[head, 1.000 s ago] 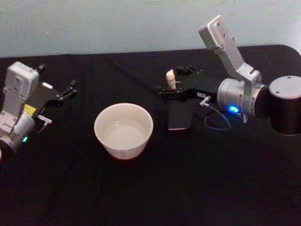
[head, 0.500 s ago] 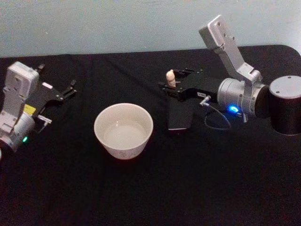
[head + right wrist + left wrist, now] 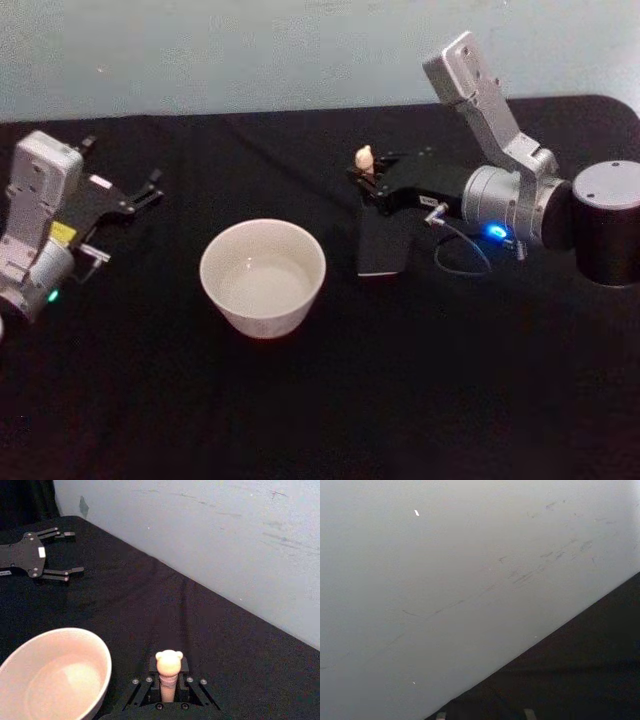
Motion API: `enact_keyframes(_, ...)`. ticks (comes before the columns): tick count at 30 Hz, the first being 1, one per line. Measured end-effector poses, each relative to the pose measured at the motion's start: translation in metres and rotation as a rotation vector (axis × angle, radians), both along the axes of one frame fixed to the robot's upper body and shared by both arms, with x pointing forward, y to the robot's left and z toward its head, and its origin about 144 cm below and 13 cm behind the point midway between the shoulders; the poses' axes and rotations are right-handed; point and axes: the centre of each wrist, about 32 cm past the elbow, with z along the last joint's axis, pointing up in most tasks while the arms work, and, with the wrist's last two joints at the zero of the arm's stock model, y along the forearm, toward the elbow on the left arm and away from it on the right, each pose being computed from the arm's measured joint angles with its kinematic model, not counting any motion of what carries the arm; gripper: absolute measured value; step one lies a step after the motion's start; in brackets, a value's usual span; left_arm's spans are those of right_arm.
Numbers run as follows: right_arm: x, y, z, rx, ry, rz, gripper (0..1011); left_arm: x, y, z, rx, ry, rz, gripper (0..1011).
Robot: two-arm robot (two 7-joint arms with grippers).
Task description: Pick up the stirring spoon with one hand, stir inside the cup, then place it back in its original position.
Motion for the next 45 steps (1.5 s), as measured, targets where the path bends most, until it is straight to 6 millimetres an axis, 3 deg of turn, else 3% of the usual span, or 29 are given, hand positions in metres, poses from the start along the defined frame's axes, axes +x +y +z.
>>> enact_keyframes(16, -0.002, -0.002, 0.004, 0.02, -0.007, -0.002, 199, 0.0, 0.0, 0.0, 0.0, 0.0, 0.0, 1001)
enact_keyframes(45, -0.029, -0.017, 0.05, 0.17, -0.187, -0.06, 199, 0.0, 0.0, 0.0, 0.0, 0.0, 0.0, 1001)
